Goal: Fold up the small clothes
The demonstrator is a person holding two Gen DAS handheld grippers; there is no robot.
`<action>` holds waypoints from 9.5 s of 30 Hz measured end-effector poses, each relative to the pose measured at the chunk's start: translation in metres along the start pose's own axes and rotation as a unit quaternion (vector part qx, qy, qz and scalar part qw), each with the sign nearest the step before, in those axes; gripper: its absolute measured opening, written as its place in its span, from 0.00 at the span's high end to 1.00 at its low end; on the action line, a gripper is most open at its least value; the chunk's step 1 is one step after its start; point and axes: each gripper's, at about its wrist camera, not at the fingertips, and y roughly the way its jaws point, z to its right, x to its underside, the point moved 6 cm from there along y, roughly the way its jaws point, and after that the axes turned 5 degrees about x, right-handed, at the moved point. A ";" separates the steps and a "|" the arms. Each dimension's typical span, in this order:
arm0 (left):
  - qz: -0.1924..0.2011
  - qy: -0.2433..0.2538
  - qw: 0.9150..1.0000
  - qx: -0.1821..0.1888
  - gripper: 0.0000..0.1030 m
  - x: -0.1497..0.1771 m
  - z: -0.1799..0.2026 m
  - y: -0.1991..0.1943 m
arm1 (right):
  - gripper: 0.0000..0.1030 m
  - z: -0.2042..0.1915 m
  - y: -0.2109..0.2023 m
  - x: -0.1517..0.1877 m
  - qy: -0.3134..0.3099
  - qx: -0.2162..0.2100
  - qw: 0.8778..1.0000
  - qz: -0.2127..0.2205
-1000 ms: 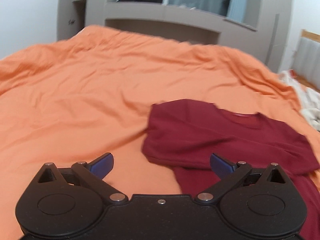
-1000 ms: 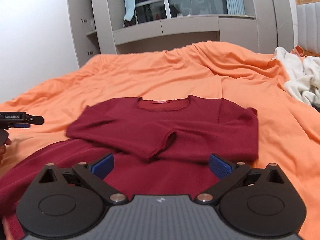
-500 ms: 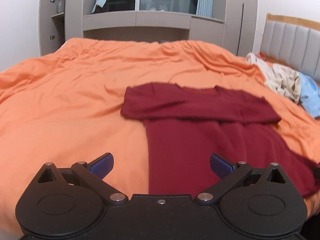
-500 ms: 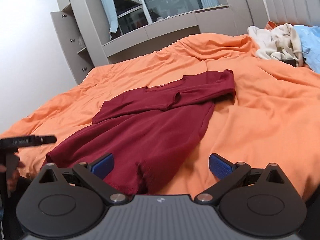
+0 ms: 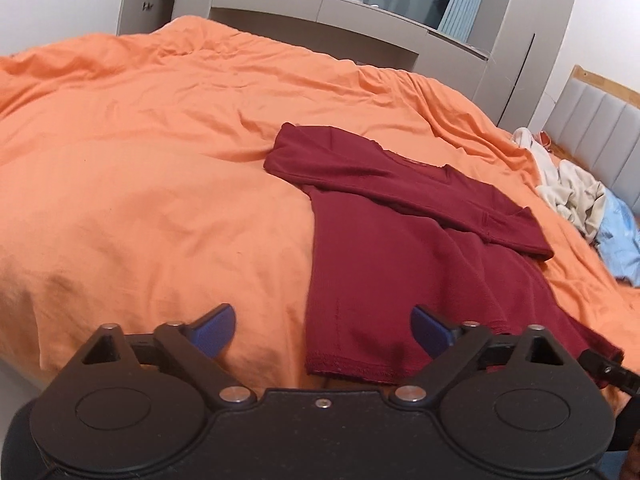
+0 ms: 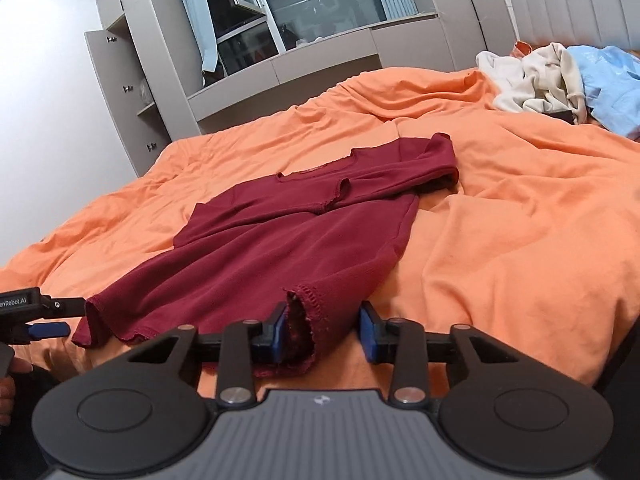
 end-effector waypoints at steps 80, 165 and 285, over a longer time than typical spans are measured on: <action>0.011 0.294 0.954 0.060 0.01 0.083 0.171 0.006 | 0.93 -0.015 -0.036 -0.049 -0.285 0.002 0.956 0.074; 0.024 0.256 0.965 -0.050 0.93 -0.186 0.079 0.268 | 0.95 0.010 0.301 -0.159 -0.396 0.127 0.908 0.054; 0.033 -0.147 0.984 0.092 0.01 -0.065 0.004 0.144 | 0.00 -0.044 0.217 -0.076 -0.203 0.020 0.979 -0.019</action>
